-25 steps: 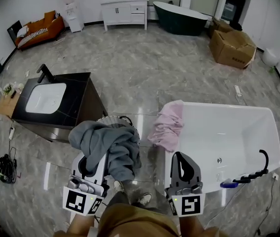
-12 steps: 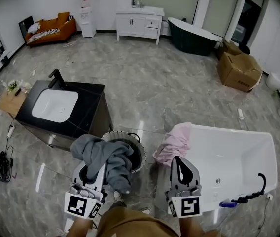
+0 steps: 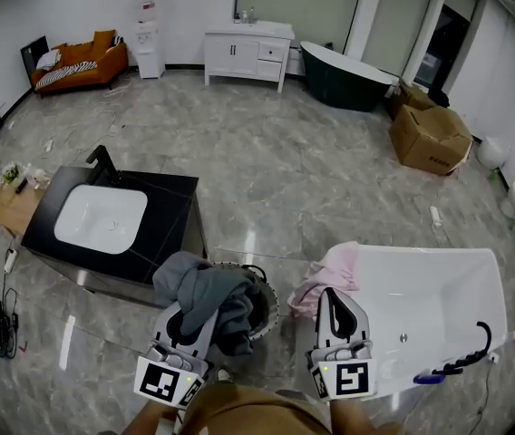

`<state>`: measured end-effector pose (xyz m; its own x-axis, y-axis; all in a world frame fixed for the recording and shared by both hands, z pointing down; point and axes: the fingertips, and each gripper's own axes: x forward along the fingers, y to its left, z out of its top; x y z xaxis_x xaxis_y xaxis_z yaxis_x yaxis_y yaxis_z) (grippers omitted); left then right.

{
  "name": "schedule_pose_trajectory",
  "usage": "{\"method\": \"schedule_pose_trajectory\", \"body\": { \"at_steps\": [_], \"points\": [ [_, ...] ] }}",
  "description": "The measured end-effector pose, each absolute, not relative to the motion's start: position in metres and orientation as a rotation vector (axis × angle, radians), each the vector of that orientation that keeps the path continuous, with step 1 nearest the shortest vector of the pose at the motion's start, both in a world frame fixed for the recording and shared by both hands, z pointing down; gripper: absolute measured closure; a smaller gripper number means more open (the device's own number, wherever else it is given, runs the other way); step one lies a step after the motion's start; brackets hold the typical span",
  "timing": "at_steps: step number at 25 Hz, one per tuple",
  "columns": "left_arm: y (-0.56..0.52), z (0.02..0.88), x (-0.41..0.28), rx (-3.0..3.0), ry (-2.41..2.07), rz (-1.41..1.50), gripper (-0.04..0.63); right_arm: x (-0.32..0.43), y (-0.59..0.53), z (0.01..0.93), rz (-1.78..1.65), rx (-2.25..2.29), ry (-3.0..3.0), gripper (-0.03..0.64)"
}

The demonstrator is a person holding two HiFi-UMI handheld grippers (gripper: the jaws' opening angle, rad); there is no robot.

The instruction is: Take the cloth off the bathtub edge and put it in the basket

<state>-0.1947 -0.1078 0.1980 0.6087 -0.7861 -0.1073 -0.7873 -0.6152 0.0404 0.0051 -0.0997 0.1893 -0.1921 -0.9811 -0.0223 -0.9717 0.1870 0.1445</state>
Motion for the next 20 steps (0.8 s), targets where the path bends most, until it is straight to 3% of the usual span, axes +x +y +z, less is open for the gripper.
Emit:
{"method": "schedule_pose_trajectory", "body": {
  "at_steps": [20],
  "points": [
    [-0.153,0.221,-0.190,-2.807,1.454,0.150,0.497,-0.015,-0.149,0.205,-0.160,1.796,-2.416,0.612]
  ]
}}
